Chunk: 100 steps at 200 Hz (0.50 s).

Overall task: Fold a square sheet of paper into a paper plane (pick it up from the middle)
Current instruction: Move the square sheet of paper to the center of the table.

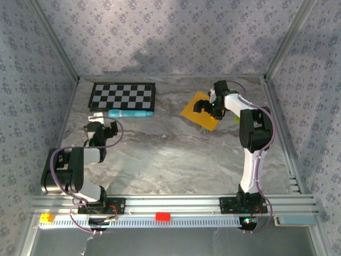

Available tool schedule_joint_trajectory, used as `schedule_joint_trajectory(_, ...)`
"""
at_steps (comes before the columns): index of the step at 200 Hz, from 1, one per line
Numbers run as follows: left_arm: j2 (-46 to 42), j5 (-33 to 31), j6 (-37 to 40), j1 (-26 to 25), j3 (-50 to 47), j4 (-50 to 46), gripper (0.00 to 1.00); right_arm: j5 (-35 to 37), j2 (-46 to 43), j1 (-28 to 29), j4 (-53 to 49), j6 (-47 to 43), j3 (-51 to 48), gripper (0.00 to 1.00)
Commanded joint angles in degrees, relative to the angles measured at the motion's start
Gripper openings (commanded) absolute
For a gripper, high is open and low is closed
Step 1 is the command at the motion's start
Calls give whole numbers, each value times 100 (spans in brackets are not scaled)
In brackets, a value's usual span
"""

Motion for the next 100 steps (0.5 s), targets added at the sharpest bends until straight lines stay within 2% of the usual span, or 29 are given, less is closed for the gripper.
schedule_joint_trajectory(1, -901, 77, -299, -4, 398, -1341, 100, -155, -16, 90, -439, -359, -247, 100)
schedule_joint_trajectory(34, -2220, 121, -1444, 1, 1087, -3853, 100, -346, -465, 369, -721, -811, -1018, 100)
schedule_joint_trajectory(64, -3711, 505, -2524, 5, 1112, -5356, 100, -628, -1005, 854, -597, -1119, -1850, 100)
schedule_joint_trajectory(84, -4540, 1404, -2477, 32, 989, -5751, 100, -714, -1207, 1301, -531, -1235, -2357, 100)
schedule_joint_trajectory(100, -4831, 1798, -2751, 27, 1105, -6214, 100, -783, -1239, 1754, -358, -1104, -2574, 99)
